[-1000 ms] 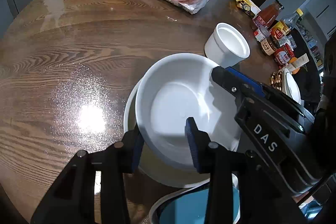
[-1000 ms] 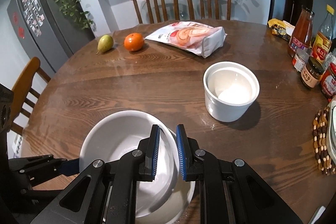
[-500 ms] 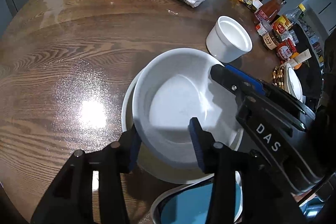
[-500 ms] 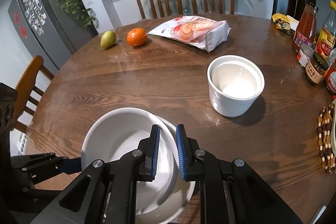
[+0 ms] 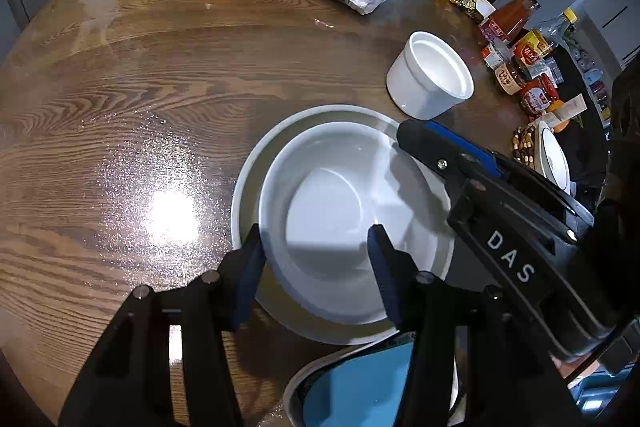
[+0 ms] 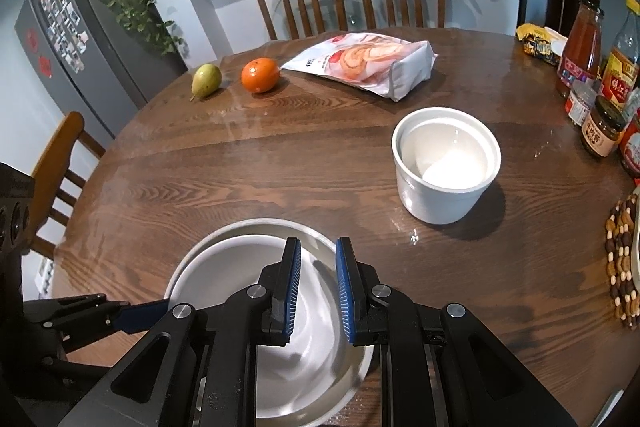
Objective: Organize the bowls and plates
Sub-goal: 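Lower the smaller bowl with both grippers into the large white bowl, then open both grippers and withdraw them from the smaller bowl rim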
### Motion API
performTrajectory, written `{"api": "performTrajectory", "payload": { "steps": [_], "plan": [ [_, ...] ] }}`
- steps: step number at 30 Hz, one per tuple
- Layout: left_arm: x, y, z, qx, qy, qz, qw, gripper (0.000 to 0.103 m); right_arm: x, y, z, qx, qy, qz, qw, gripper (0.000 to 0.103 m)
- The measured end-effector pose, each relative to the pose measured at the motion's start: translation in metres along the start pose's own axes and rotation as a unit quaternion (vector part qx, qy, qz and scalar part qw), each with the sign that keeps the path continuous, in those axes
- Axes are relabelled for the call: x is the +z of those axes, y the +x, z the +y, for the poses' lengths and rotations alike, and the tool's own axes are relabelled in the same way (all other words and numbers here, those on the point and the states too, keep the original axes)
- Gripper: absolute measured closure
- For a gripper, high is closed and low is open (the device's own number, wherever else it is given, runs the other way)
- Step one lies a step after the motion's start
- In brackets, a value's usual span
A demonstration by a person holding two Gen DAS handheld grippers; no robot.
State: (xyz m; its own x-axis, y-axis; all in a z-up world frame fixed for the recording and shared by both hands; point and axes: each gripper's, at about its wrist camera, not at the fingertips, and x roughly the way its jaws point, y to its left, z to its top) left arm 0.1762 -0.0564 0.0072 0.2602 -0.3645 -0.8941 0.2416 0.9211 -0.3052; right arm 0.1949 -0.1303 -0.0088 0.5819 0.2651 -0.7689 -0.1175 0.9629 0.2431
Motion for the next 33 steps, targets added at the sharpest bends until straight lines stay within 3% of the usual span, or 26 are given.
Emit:
{"api": "performTrajectory", "payload": {
  "steps": [8,12,22,33],
  "plan": [
    [0.001,-0.013,0.003,0.001,-0.005,-0.023,0.9997,0.052,0.001,-0.004,-0.002,0.001,0.003,-0.013,1.000,0.084],
    [0.001,-0.022,0.004,0.005,-0.006,-0.046,0.9989,0.043,0.003,-0.008,-0.005,0.006,0.007,-0.023,1.000,0.084],
    [0.003,-0.038,0.006,0.014,-0.004,-0.092,0.9957,0.042,0.007,-0.008,-0.014,0.020,0.025,-0.037,0.999,0.084],
    [0.000,-0.048,0.000,0.027,0.015,-0.127,0.9914,0.039,0.009,-0.024,-0.014,0.044,0.029,-0.072,0.996,0.057]
  ]
}}
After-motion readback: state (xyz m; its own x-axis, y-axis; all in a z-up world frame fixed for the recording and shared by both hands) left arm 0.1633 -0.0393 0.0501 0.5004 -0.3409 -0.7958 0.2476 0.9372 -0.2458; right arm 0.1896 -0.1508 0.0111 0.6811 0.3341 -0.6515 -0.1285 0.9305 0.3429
